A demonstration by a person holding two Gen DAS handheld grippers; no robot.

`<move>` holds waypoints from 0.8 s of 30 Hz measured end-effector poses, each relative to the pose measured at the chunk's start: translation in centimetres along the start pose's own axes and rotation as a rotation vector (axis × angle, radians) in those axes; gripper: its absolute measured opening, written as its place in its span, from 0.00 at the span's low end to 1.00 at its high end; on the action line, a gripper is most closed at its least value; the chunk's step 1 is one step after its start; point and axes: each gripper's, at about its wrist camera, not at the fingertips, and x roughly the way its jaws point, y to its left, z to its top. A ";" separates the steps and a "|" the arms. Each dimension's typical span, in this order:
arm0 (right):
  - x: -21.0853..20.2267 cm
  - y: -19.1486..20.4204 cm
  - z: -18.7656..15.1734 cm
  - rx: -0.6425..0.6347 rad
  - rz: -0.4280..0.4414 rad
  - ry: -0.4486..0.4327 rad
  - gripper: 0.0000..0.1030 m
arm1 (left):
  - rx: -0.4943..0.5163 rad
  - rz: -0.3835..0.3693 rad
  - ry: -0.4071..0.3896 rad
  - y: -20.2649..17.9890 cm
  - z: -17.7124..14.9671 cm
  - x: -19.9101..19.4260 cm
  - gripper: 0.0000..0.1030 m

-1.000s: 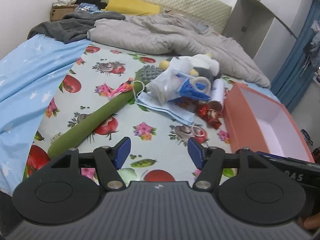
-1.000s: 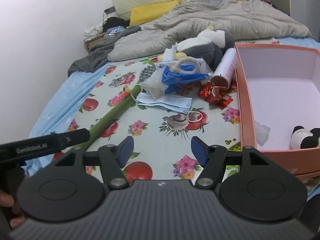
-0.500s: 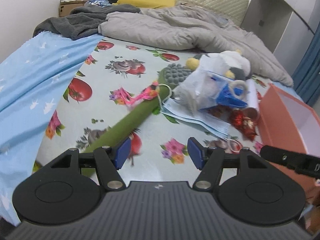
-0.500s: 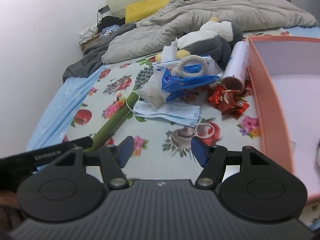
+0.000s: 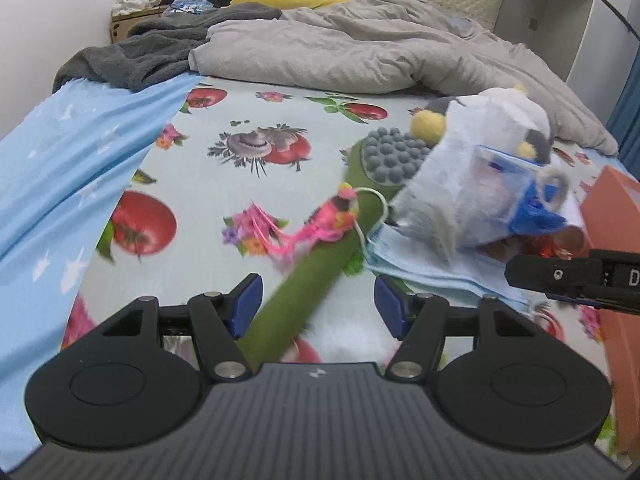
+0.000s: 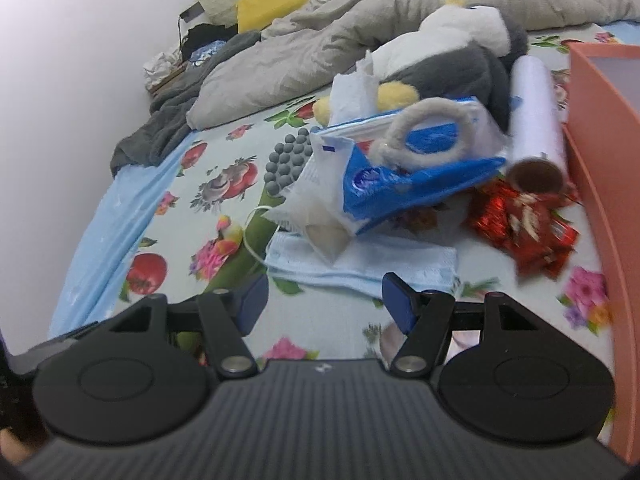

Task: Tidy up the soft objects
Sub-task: 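Grasp the pink bird toy with the left tool while the right tool reaches for a tissue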

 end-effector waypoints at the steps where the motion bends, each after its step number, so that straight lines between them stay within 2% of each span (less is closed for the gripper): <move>1: 0.7 0.0 0.3 -0.004 0.000 -0.001 0.64 | 0.006 -0.005 -0.002 0.1 0.3 0.7 0.66; 5: 3.0 0.1 1.2 -0.001 0.001 -0.002 0.61 | 0.048 -0.083 -0.013 0.1 1.2 3.3 0.66; 9: 5.7 0.1 1.3 0.009 -0.007 0.024 0.58 | 0.096 -0.065 -0.024 -0.2 1.9 5.6 0.66; 12: 7.1 -0.1 1.3 0.017 -0.012 0.025 0.58 | 0.104 -0.080 -0.009 0.1 2.1 6.6 0.65; 14: 7.5 0.0 1.3 0.002 -0.017 0.019 0.52 | 0.111 -0.081 -0.005 0.1 2.2 7.0 0.65; 15: 7.7 0.2 1.3 -0.017 -0.031 0.020 0.46 | 0.109 -0.077 0.000 0.1 2.1 7.2 0.64; 18: 7.7 0.5 1.3 -0.069 -0.036 -0.001 0.39 | 0.092 -0.078 0.010 0.3 2.1 7.5 0.53; 21: 7.9 0.7 1.2 -0.100 -0.044 -0.003 0.27 | 0.092 -0.096 0.004 0.1 2.0 7.4 0.41; 24: 7.6 0.8 1.3 -0.109 -0.043 -0.004 0.16 | 0.107 -0.088 -0.011 -0.2 1.7 6.8 0.36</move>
